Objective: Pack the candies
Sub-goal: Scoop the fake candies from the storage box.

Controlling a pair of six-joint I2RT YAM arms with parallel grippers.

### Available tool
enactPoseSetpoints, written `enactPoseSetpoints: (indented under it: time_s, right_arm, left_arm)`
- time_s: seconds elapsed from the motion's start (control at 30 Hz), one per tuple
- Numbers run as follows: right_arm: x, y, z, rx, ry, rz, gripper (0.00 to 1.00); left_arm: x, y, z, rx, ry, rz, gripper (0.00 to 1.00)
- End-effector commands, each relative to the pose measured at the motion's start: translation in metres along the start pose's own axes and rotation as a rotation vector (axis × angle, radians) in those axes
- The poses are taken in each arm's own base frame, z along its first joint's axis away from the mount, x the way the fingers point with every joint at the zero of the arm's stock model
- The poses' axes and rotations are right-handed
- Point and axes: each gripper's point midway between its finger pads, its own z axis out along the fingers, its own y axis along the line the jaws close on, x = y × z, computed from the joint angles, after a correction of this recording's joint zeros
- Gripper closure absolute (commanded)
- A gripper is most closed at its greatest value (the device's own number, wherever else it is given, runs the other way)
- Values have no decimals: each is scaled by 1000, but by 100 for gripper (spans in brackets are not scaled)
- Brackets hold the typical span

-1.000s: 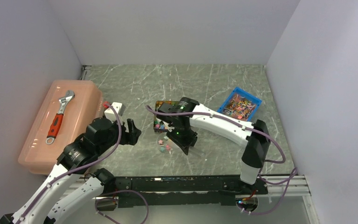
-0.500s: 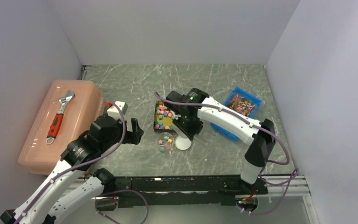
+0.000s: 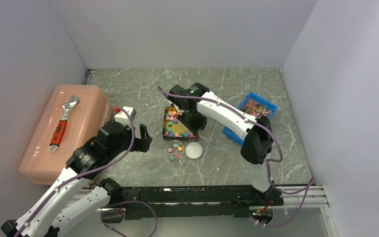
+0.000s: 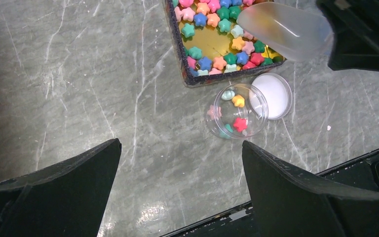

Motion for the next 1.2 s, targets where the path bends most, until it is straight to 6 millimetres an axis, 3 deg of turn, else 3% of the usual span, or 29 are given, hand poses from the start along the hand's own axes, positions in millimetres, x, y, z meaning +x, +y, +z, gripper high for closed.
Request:
enactPoseSetpoints:
  time_s: [0.0, 0.57, 1.17]
  right_arm:
    - [-19, -2, 0, -6, -38, -20, 100]
    - [-30, 6, 42, -116, 51, -10, 100]
    - [-58, 6, 78, -189, 66, 9, 100]
  left_arm:
    - [-4, 3, -2, -13, -25, -3, 1]
    - [-6, 1, -5, -2, -39, -5, 1]
    - [-5, 1, -4, 0, -34, -2, 1]
